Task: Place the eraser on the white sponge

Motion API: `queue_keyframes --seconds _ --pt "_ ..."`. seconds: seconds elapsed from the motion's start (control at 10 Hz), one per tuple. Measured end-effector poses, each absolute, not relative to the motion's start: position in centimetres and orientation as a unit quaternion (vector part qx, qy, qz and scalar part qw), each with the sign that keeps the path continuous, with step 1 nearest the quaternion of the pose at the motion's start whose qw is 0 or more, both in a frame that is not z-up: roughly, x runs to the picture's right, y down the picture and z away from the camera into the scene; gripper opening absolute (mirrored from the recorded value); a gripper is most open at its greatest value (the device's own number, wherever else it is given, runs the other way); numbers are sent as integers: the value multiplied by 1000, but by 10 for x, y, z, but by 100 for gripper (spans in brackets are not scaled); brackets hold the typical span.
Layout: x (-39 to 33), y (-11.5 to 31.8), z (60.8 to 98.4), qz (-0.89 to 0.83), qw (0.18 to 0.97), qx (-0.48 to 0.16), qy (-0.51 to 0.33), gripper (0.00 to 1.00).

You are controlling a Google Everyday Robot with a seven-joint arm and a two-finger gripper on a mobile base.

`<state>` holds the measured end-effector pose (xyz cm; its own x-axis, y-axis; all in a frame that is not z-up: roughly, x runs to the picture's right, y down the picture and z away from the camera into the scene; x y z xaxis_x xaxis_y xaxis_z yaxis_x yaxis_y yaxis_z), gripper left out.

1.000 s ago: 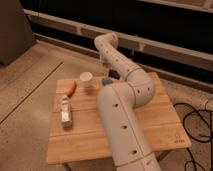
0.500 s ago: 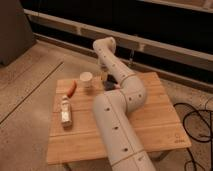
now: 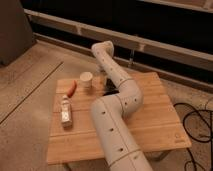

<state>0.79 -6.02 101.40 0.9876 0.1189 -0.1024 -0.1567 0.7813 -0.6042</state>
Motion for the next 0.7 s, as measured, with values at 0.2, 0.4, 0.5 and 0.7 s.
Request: queue_keyframes --seconds 0.2,0.4,0.5,0.7 --pt "11 -59 1014 72 943 -324 32 60" --pt "12 -59 1015 71 943 -323 34 78" --pt "13 -60 1015 71 943 -322 35 80" --pt "13 -60 1015 69 944 -321 36 80"
